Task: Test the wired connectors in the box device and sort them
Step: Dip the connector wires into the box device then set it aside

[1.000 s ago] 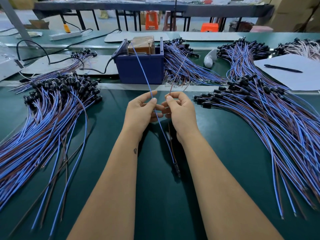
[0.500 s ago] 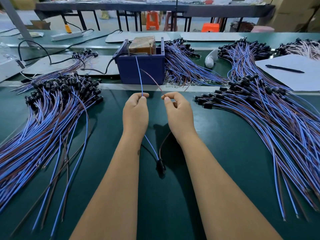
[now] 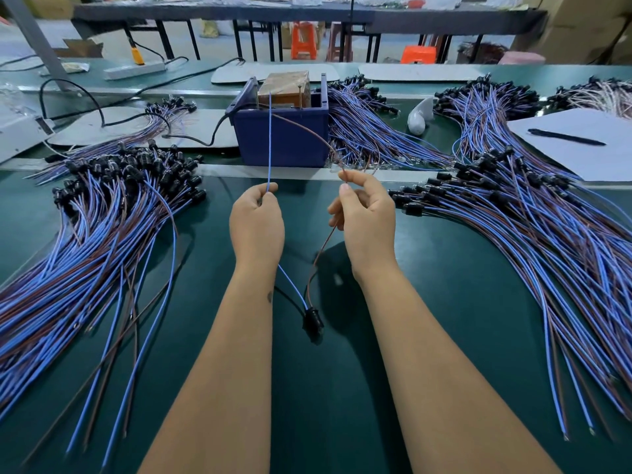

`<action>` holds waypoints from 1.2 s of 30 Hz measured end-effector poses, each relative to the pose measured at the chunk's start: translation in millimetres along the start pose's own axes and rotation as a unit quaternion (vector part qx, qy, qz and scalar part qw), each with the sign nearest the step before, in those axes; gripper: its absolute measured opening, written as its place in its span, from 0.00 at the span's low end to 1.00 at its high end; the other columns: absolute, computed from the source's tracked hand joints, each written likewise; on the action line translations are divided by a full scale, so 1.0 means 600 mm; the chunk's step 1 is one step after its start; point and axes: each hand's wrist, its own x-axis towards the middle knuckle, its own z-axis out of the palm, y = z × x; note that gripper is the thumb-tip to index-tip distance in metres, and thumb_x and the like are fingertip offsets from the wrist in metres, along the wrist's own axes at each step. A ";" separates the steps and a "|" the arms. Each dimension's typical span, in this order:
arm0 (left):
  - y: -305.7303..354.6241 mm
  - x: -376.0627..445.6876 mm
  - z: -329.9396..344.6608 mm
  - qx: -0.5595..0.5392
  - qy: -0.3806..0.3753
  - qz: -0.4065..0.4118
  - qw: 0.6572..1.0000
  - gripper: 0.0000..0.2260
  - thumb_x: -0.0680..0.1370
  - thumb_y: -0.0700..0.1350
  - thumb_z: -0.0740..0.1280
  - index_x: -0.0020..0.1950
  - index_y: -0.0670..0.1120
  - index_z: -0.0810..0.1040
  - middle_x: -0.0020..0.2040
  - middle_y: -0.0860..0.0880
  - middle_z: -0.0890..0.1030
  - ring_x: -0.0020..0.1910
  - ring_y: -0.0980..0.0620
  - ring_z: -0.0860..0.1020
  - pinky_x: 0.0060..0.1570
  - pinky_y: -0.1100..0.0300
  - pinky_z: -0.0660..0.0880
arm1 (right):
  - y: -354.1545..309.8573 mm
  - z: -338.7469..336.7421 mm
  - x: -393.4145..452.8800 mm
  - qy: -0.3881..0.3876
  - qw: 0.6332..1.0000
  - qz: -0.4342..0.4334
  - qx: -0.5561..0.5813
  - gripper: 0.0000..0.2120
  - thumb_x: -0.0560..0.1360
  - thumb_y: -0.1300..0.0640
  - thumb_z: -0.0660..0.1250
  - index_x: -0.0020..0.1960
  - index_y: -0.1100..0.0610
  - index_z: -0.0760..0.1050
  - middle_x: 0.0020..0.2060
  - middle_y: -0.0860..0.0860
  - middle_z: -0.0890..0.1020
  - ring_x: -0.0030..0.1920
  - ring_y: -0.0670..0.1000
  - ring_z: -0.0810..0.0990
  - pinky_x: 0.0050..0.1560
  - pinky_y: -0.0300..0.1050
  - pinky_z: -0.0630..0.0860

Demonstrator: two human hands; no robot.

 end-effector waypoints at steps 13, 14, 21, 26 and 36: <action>0.003 0.003 -0.002 -0.023 0.033 -0.021 0.999 0.15 0.79 0.39 0.56 0.58 0.47 0.79 0.26 0.56 0.65 0.19 0.59 0.62 0.20 0.68 0.60 | -0.004 -0.005 0.004 0.033 0.996 0.031 0.071 0.10 0.80 0.64 0.59 0.51 0.54 0.78 0.29 0.52 0.78 0.28 0.48 0.74 0.29 0.35 0.72; 0.004 0.004 -0.003 -0.035 0.039 -0.028 0.998 0.15 0.79 0.38 0.56 0.58 0.47 0.79 0.27 0.55 0.65 0.19 0.59 0.61 0.20 0.68 0.60 | -0.004 -0.005 0.005 0.038 0.996 0.038 0.074 0.10 0.79 0.65 0.59 0.50 0.55 0.78 0.29 0.52 0.77 0.28 0.49 0.73 0.29 0.35 0.71; 0.009 0.006 -0.008 -0.100 0.078 -0.050 0.991 0.15 0.79 0.37 0.55 0.57 0.45 0.79 0.28 0.54 0.64 0.20 0.59 0.60 0.21 0.67 0.60 | -0.004 -0.008 0.007 0.066 0.992 0.075 0.074 0.11 0.77 0.67 0.59 0.49 0.58 0.78 0.26 0.52 0.75 0.28 0.48 0.72 0.26 0.34 0.69; 0.008 0.010 -0.012 -0.138 0.129 -0.071 0.979 0.15 0.79 0.37 0.54 0.53 0.48 0.79 0.29 0.54 0.64 0.22 0.58 0.59 0.23 0.65 0.59 | -0.001 -0.010 0.010 0.097 0.990 0.087 0.062 0.11 0.76 0.66 0.58 0.48 0.57 0.78 0.23 0.49 0.74 0.27 0.47 0.72 0.27 0.36 0.70; 0.013 0.012 -0.019 -0.152 0.198 -0.054 0.967 0.15 0.79 0.36 0.54 0.52 0.46 0.80 0.29 0.54 0.66 0.21 0.59 0.60 0.23 0.68 0.59 | -0.005 -0.012 0.008 0.145 0.982 0.075 0.095 0.11 0.76 0.66 0.59 0.46 0.55 0.78 0.24 0.48 0.75 0.27 0.45 0.72 0.28 0.37 0.71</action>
